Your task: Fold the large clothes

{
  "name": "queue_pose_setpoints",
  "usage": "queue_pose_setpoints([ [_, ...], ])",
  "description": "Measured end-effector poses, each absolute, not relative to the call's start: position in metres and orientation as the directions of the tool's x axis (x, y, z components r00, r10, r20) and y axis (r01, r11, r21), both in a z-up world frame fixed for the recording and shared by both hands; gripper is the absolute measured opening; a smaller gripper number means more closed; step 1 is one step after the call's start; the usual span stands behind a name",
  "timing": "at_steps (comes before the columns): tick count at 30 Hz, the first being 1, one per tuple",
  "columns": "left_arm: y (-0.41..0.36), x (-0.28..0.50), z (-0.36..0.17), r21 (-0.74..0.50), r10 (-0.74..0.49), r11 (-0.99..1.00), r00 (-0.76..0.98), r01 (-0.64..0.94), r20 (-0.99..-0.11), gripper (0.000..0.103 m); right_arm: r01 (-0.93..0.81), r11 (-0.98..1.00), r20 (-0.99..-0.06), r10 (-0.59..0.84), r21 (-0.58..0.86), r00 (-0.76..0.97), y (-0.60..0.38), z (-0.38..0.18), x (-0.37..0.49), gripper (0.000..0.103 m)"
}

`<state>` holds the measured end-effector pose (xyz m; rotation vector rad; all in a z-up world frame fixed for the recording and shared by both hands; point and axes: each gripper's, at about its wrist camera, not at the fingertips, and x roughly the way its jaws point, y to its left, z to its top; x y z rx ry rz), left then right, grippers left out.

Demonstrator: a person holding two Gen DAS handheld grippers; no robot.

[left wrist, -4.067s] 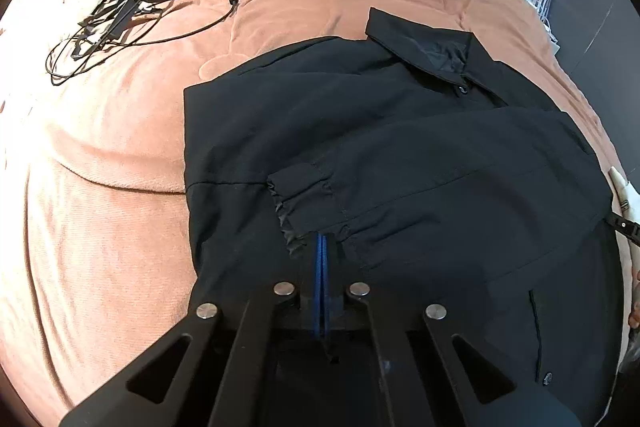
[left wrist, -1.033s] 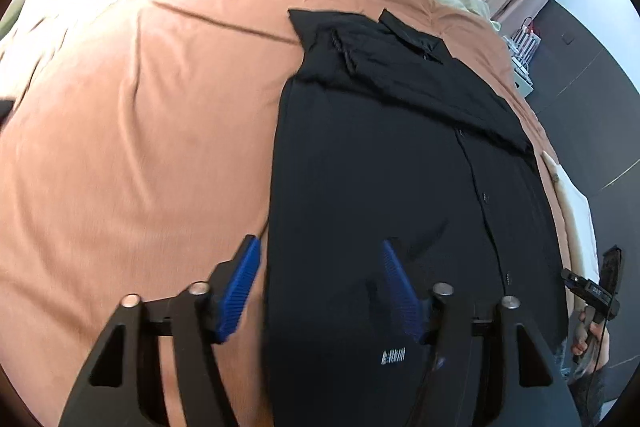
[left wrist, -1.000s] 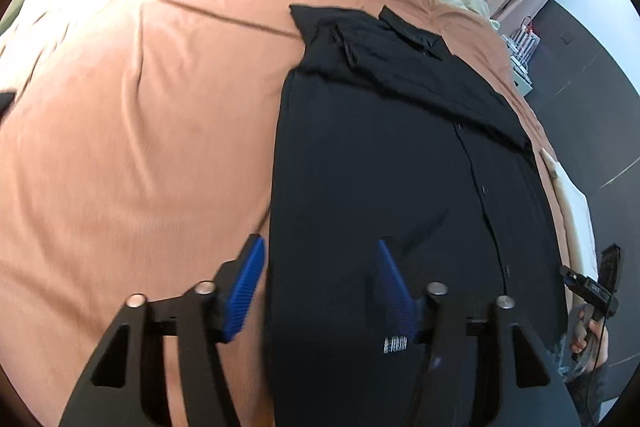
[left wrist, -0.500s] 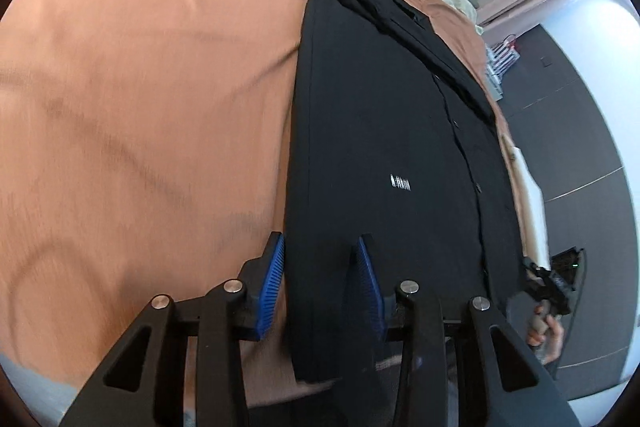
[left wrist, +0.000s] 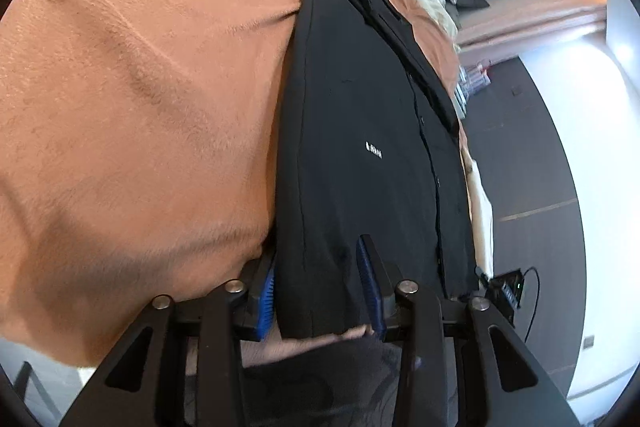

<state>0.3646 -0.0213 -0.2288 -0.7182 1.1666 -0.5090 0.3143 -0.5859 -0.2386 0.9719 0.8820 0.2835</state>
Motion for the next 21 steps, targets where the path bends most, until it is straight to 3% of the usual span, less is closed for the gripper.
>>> queue_pose_setpoints([
  [3,-0.026,0.365,-0.228,-0.713,-0.662,0.700,0.346,-0.031,-0.665,0.018,0.195,0.535,-0.517,0.558,0.822,0.649,-0.586,-0.242,0.320,0.038],
  [4,-0.026,0.364,-0.227,-0.709,-0.654,0.704,0.356,-0.036,-0.668,0.015,0.210,0.532,-0.523,0.548,0.820,0.653,-0.586,-0.243,0.321,0.027],
  [7,-0.025,0.361,-0.221,-0.714,-0.646,0.699,0.389,-0.044,-0.657,0.011,0.234,0.526,-0.531,0.531,0.817,0.661,-0.588,-0.245,0.320,0.015],
  [13,-0.021,0.356,-0.184,-0.727,-0.648,0.687,0.456,0.002,-0.610,0.010,0.211,0.565,-0.532,0.493,0.797,0.688,-0.577,-0.217,0.318,0.010],
  [21,0.007,0.335,-0.130,-0.763,-0.666,0.644,0.533,0.056,-0.522,0.009,0.082,0.602,-0.456,0.502,0.794,0.735,-0.556,-0.134,0.316,0.010],
])
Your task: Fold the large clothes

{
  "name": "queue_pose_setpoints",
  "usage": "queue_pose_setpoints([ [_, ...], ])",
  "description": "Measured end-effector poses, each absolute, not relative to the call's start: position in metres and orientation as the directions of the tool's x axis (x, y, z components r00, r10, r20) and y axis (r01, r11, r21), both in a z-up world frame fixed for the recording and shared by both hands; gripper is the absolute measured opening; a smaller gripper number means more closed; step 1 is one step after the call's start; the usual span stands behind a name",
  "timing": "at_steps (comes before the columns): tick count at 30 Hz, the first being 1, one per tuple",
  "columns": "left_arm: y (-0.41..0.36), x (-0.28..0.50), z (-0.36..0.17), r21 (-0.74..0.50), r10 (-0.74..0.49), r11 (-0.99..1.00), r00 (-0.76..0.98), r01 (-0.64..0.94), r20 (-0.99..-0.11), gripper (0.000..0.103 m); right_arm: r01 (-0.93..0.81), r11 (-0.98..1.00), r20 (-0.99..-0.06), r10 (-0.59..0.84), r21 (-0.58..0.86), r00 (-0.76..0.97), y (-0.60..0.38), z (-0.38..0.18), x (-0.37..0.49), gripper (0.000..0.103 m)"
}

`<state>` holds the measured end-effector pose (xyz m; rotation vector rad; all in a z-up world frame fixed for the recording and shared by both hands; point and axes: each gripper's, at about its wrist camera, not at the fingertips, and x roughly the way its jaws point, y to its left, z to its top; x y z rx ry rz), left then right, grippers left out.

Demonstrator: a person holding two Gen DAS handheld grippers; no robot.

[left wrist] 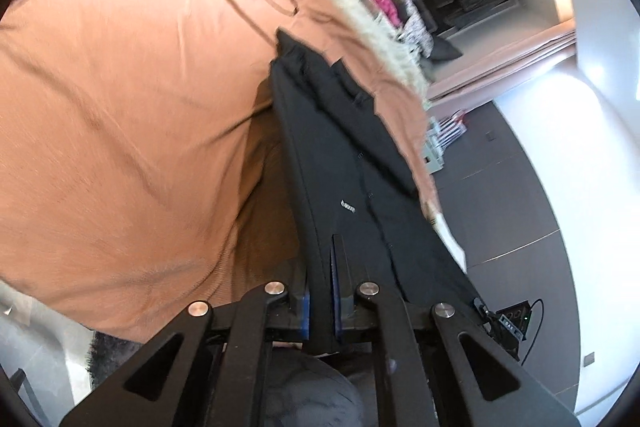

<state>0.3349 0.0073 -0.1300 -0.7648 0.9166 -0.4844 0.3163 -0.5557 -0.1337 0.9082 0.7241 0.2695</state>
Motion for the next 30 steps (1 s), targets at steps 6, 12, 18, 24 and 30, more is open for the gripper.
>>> queue_pose_setpoints([
  [6,0.024,0.307,-0.097,-0.777,-0.673,0.624,0.559,0.079,-0.484,0.009,-0.010,0.619,-0.409,0.531,0.785,0.742,-0.535,-0.086,0.301,0.010],
  [12,0.048,0.263,-0.060,-0.784,-0.673,0.609,0.604,0.124,-0.427,0.009,-0.105,0.648,-0.375,0.557,0.754,0.741,-0.502,-0.041,0.285,0.010],
  [18,0.067,0.215,-0.043,-0.788,-0.670,0.596,0.637,0.154,-0.381,0.009,-0.177,0.660,-0.332,0.568,0.730,0.753,-0.498,-0.011,0.246,0.010],
  [24,0.082,0.166,-0.033,-0.785,-0.667,0.590,0.662,0.189,-0.342,0.009,-0.237,0.671,-0.310,0.588,0.703,0.747,-0.490,0.001,0.204,0.010],
  [30,0.085,0.148,-0.031,-0.782,-0.668,0.591,0.664,0.200,-0.335,0.009,-0.269,0.673,-0.300,0.602,0.689,0.740,-0.486,-0.002,0.166,0.010],
])
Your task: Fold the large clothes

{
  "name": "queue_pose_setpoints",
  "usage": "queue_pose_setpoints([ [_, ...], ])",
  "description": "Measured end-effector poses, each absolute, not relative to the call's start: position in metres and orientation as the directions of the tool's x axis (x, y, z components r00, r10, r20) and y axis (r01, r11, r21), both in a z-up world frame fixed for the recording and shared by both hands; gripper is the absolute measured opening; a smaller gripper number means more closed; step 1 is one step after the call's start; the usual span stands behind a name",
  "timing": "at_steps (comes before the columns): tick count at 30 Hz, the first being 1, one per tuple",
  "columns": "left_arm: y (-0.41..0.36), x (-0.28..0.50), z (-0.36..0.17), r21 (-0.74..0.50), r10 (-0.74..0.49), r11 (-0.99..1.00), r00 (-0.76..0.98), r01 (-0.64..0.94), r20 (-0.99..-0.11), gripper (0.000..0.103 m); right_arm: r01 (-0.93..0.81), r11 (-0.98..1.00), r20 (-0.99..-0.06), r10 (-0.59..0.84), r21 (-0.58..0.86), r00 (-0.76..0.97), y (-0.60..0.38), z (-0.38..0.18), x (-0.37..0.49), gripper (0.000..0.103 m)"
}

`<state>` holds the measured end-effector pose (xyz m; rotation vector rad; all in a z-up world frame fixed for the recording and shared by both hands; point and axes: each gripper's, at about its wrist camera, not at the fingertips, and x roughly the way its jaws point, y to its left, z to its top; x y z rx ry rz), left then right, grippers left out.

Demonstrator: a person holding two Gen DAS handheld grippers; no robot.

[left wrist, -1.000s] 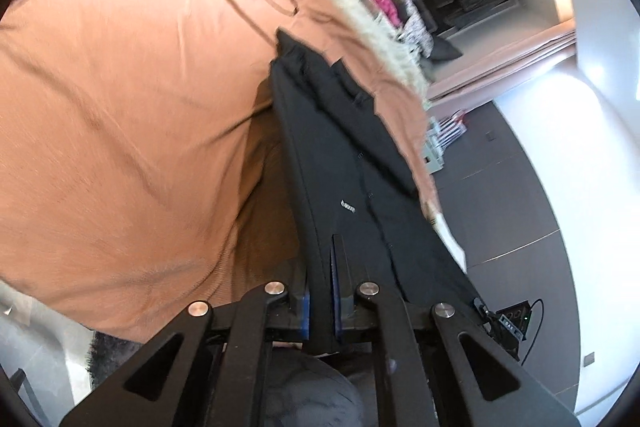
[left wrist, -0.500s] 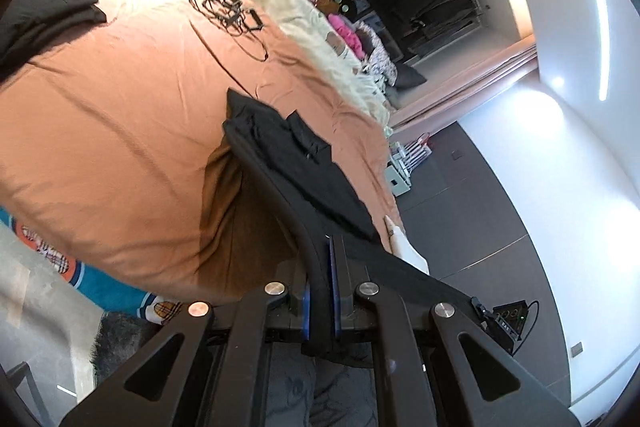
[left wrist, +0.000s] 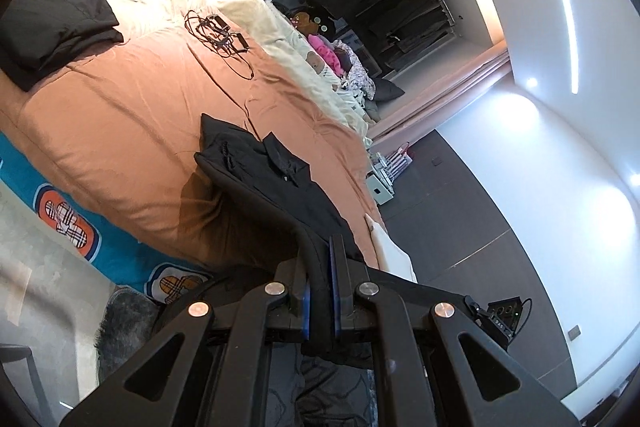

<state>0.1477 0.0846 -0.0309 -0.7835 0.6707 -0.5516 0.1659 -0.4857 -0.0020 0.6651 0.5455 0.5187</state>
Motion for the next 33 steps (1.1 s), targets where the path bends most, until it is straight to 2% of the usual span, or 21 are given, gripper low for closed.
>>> queue_pose_setpoints([
  [7,0.082,0.174,-0.021,-0.773,-0.670,0.598,0.660,0.210,-0.339,0.009,-0.235,0.689,-0.340,0.589,0.686,0.733,-0.492,-0.008,0.178,0.010],
  [20,0.062,0.300,0.041,-0.710,-0.629,0.662,0.693,0.240,-0.352,0.009,-0.199,0.736,-0.348,0.517,0.646,0.782,-0.513,0.039,0.262,0.010],
  [26,0.051,0.366,0.036,-0.691,-0.605,0.691,0.692,0.212,-0.394,0.009,-0.162,0.771,-0.382,0.472,0.616,0.795,-0.519,0.044,0.320,0.010],
  [33,0.039,0.440,0.008,-0.662,-0.569,0.733,0.676,0.159,-0.468,0.009,-0.105,0.800,-0.441,0.429,0.591,0.788,-0.526,0.023,0.395,0.010],
])
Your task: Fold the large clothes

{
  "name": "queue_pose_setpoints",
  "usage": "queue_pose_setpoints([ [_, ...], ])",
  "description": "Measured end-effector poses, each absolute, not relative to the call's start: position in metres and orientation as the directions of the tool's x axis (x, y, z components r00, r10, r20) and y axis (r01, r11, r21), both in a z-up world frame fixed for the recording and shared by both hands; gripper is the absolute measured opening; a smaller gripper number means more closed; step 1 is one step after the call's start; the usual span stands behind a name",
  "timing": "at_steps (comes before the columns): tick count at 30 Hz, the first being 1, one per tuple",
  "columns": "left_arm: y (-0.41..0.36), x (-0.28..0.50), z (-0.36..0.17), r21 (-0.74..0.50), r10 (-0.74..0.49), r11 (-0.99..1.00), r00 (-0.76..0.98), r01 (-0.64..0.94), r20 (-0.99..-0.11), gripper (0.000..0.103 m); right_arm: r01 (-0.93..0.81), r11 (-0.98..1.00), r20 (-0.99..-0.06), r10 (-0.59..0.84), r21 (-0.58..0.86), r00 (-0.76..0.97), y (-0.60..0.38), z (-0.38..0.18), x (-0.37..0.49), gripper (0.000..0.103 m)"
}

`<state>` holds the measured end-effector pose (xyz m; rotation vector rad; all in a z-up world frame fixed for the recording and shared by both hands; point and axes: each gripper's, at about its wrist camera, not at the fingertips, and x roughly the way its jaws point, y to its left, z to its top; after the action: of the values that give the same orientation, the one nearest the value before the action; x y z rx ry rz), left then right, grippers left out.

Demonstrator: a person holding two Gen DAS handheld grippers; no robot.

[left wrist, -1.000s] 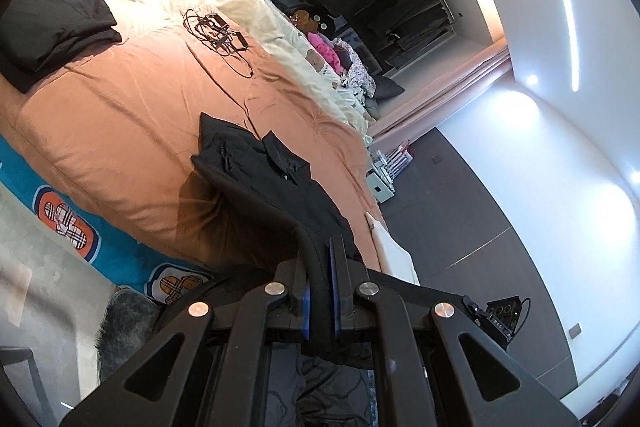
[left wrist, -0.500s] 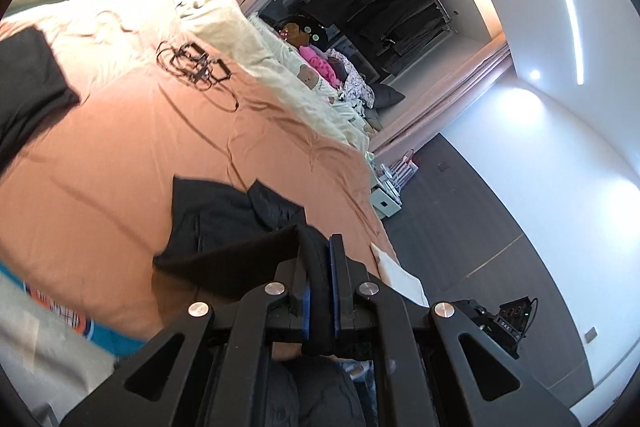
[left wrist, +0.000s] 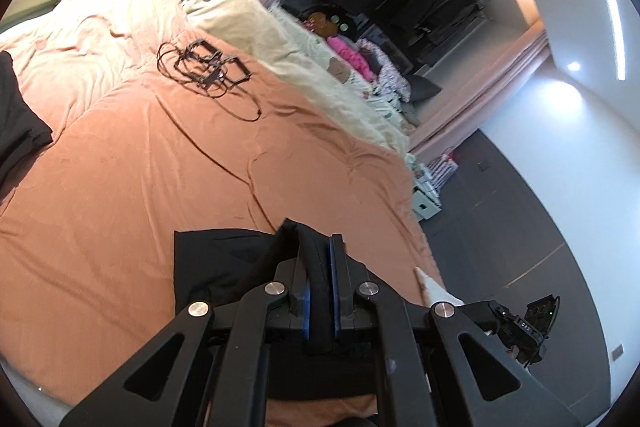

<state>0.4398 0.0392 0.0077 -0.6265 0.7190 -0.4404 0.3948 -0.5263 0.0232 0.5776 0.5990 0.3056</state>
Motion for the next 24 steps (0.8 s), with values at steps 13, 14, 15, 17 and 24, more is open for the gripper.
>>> queue_pose_setpoints([
  [13,0.026,0.544,-0.087,-0.618,-0.505,0.786,0.587,0.010,-0.633,0.009,0.013,0.791,-0.571,0.430,0.612,0.700,-0.543,-0.070,0.510,0.010],
  [14,0.025,0.550,-0.093,-0.615,-0.501,0.788,0.582,0.001,-0.641,0.009,0.022,0.789,-0.578,0.431,0.614,0.693,-0.544,-0.077,0.516,0.010],
  [15,0.024,0.556,-0.097,-0.613,-0.497,0.790,0.578,-0.008,-0.647,0.009,0.030,0.788,-0.586,0.431,0.614,0.686,-0.545,-0.084,0.522,0.010],
  [17,0.025,0.568,-0.105,-0.612,-0.486,0.791,0.578,-0.029,-0.656,0.009,0.042,0.789,-0.599,0.430,0.614,0.676,-0.545,-0.094,0.531,0.010],
  [24,0.017,0.605,-0.127,-0.606,-0.498,0.793,0.512,-0.057,-0.700,0.012,0.095,0.826,-0.666,0.373,0.555,0.645,-0.539,-0.113,0.569,0.016],
])
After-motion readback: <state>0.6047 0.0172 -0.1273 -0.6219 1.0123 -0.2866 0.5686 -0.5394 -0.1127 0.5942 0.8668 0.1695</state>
